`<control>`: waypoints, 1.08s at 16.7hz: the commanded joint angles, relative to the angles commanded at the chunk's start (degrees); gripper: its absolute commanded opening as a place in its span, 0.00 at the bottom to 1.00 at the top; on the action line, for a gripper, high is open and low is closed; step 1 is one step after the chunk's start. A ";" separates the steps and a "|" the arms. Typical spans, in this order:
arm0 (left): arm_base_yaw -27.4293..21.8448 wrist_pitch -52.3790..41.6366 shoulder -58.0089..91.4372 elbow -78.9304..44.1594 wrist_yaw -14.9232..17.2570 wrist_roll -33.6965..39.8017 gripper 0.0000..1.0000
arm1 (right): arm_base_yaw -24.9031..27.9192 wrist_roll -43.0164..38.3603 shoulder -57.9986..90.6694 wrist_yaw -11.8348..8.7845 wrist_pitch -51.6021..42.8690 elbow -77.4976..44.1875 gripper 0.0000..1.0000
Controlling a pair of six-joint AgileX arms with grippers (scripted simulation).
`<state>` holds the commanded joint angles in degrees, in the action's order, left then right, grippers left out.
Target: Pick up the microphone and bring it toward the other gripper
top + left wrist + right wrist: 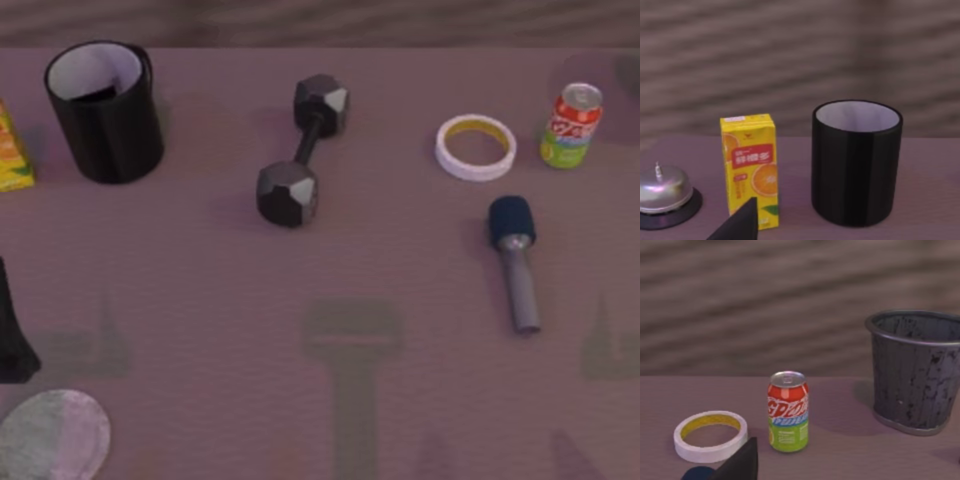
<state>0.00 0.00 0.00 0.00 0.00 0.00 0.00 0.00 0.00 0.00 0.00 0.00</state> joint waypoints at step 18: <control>0.00 0.00 0.00 0.00 0.00 0.00 1.00 | 15.97 -16.83 67.99 4.70 -35.53 -47.51 1.00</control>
<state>0.00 0.00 0.00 0.00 0.00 0.00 15.97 -16.83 67.99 4.70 -35.53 -47.51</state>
